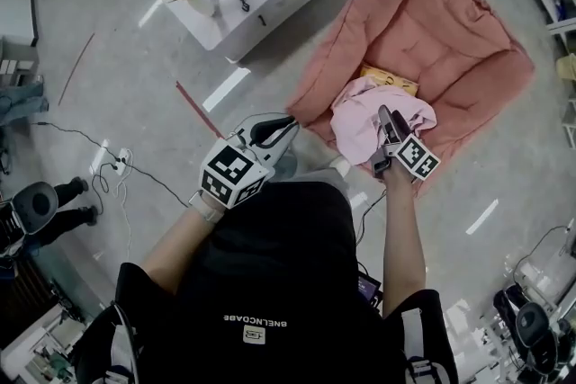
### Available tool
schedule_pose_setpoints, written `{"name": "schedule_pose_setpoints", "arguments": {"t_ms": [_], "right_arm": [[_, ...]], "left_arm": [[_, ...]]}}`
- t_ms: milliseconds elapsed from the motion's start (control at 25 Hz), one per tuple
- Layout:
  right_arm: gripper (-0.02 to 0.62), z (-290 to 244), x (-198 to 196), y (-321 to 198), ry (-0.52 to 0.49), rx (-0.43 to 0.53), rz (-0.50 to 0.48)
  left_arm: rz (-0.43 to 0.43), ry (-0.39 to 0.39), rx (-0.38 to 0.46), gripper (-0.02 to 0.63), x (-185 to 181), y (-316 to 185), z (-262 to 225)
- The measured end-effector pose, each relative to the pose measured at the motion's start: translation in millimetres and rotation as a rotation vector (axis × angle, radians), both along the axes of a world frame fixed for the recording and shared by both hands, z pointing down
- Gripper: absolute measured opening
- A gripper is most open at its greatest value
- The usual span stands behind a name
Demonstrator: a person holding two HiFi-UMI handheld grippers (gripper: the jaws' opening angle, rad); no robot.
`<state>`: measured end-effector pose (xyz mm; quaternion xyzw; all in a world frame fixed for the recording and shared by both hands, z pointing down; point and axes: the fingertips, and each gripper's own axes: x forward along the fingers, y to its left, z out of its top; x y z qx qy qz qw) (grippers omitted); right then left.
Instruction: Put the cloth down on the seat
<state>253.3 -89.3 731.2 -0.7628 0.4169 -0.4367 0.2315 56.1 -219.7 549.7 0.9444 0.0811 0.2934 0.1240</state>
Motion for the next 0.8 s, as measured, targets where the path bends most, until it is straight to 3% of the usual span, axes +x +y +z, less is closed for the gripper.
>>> {"name": "schedule_pose_setpoints", "arguments": {"t_ms": [280,800], "right_arm": [[0.288,-90.9,-8.0,-4.9,0.117,0.099,0.002],[0.287,-255.4,-47.7,16.5,0.395,0.195,-0.019]], "left_arm": [[0.090,0.053,-0.027,0.025,27.0,11.9,-25.2],[0.287,0.183,-0.095,0.025,85.0,63.7,-86.1]]}}
